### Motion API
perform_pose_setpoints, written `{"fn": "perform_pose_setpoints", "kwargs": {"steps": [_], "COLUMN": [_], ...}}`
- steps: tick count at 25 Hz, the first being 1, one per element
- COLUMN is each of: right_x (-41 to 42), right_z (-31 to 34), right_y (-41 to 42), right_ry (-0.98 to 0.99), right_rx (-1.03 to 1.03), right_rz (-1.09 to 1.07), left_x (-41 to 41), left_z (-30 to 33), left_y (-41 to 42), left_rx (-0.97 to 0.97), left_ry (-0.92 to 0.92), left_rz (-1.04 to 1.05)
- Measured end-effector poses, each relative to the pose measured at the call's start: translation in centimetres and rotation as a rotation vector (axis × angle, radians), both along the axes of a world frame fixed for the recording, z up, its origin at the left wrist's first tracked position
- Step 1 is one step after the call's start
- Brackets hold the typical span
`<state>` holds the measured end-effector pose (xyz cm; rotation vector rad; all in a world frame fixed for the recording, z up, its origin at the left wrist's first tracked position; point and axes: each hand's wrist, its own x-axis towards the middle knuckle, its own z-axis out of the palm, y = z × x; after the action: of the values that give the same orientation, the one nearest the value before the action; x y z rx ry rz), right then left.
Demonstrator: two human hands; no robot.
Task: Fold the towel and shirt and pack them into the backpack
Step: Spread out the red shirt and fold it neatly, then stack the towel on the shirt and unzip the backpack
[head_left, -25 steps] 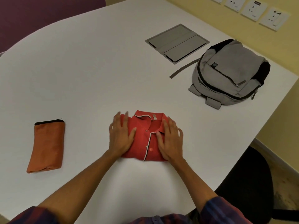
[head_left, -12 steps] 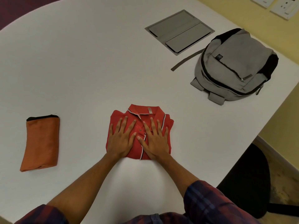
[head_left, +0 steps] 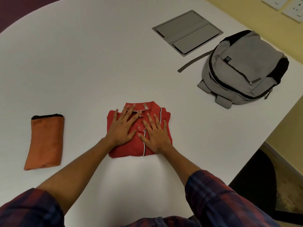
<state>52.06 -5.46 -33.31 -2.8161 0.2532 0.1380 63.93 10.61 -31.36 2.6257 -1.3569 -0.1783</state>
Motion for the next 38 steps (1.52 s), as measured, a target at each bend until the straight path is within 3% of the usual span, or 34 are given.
{"fn": "perform_pose_setpoints", "kwargs": {"steps": [7,15,18,20,24,28,33,35,38], "right_x": [-1.3,-1.4,-0.9,-0.7,0.4,2.5,4.7,5.3,6.1], "right_z": [0.6,1.0,2.0,3.0,4.5,5.5,5.4,5.3,5.3], "right_y": [1.0,1.5,1.6,2.4,5.8,10.9,17.3,19.2,21.0], "right_ry": [-0.072,0.012,0.046,-0.035,-0.295,-0.336,-0.262,-0.234,-0.207], "right_rx": [0.009,0.026,0.003,-0.031,-0.126,0.087,0.23,0.243,0.243], "right_rz": [-0.047,-0.009,0.002,-0.028,-0.055,0.05,0.186,0.212,0.229], "left_x": [-1.6,-0.7,-1.3,-1.7,-1.9,-1.3,-0.3,0.0,0.4], "left_z": [-0.5,0.4,0.4,0.7,1.5,1.7,1.2,0.8,0.1], "left_y": [1.3,0.9,1.5,2.4,6.4,13.0,20.2,21.8,23.0], "left_rx": [-0.079,0.191,0.191,0.126,-0.058,-0.135,0.122,0.221,0.22], "left_ry": [0.024,0.037,0.086,0.122,0.104,-0.007,0.099,0.189,0.242], "left_rz": [0.038,0.001,0.017,0.048,0.209,0.456,0.854,0.924,0.942]}}
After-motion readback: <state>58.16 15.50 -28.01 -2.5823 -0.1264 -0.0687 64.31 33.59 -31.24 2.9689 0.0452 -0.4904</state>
